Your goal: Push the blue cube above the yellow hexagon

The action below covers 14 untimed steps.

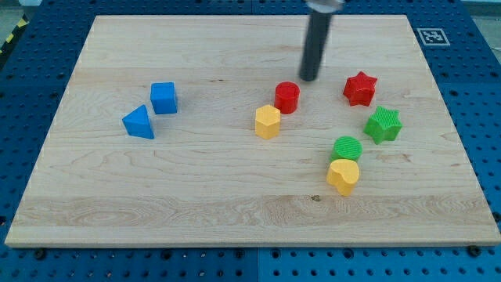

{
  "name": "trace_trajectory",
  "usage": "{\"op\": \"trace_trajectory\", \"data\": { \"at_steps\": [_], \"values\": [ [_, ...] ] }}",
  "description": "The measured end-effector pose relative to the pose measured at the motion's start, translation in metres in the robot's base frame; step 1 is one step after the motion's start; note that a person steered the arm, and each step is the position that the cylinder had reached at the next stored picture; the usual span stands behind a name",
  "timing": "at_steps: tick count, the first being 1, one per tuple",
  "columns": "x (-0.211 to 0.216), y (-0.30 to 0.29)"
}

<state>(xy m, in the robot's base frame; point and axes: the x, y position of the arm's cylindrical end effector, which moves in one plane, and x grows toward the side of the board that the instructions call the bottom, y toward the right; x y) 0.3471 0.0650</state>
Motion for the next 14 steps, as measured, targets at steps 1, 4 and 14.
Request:
{"op": "trace_trajectory", "data": {
  "at_steps": [1, 4, 14],
  "values": [
    [-0.010, -0.072],
    [-0.006, -0.262],
    [0.015, -0.136]
  ]
}}
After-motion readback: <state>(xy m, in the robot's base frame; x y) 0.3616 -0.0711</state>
